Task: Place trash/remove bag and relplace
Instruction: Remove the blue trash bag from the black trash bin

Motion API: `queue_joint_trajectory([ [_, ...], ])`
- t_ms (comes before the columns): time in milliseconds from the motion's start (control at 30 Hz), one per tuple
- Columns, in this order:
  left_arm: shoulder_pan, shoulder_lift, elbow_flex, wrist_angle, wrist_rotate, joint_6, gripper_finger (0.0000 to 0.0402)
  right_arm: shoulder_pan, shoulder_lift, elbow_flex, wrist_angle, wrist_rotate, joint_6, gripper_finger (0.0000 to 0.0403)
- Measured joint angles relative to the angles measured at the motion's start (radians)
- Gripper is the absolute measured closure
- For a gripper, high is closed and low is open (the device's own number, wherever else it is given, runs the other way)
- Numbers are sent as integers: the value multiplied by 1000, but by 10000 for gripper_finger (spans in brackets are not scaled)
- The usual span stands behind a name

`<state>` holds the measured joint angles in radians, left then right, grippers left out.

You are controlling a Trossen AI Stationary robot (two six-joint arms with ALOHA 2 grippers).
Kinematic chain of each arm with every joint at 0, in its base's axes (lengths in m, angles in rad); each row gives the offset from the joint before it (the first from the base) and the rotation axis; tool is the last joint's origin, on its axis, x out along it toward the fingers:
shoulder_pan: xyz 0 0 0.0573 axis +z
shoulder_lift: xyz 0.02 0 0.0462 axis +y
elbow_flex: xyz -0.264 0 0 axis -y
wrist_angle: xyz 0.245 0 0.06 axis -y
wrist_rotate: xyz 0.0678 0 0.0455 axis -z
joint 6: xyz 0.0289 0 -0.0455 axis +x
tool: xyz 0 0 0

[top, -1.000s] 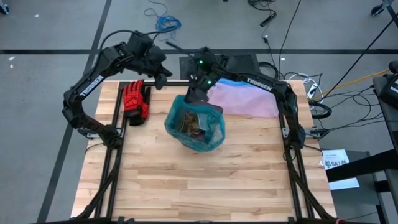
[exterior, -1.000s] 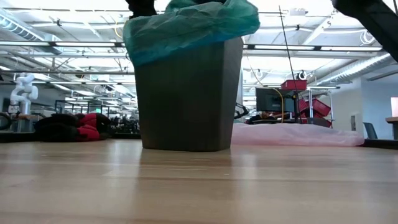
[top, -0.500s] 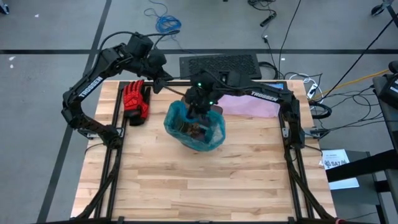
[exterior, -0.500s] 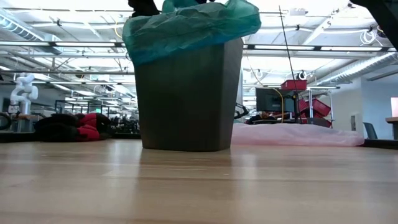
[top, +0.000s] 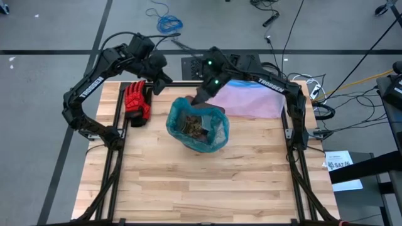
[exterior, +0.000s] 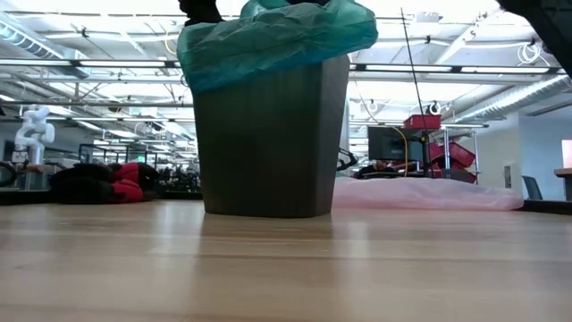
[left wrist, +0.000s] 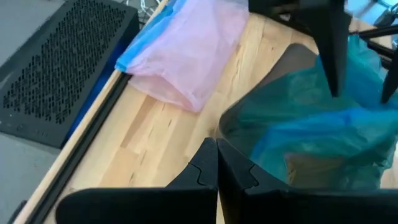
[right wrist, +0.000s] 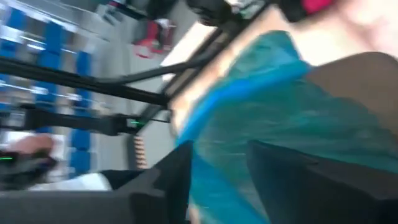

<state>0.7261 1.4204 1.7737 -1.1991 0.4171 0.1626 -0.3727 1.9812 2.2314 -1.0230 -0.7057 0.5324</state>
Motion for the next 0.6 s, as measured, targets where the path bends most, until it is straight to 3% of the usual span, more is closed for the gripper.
queue_joint_trajectory([
  [133, 0, -10, 0, -22, -3, -20, 401, -32, 0, 0, 79, -122, 114, 220],
  [300, 0, -45, 0, -18, -21, -26, 401, -37, 0, 0, 186, -133, 227, 192],
  [433, 0, -68, 0, -15, -45, -26, 401, -33, 10, 0, 222, -100, 309, 192],
  [600, 0, -80, 0, -14, -53, -26, 401, -32, 55, 0, 143, -36, 365, 220],
])
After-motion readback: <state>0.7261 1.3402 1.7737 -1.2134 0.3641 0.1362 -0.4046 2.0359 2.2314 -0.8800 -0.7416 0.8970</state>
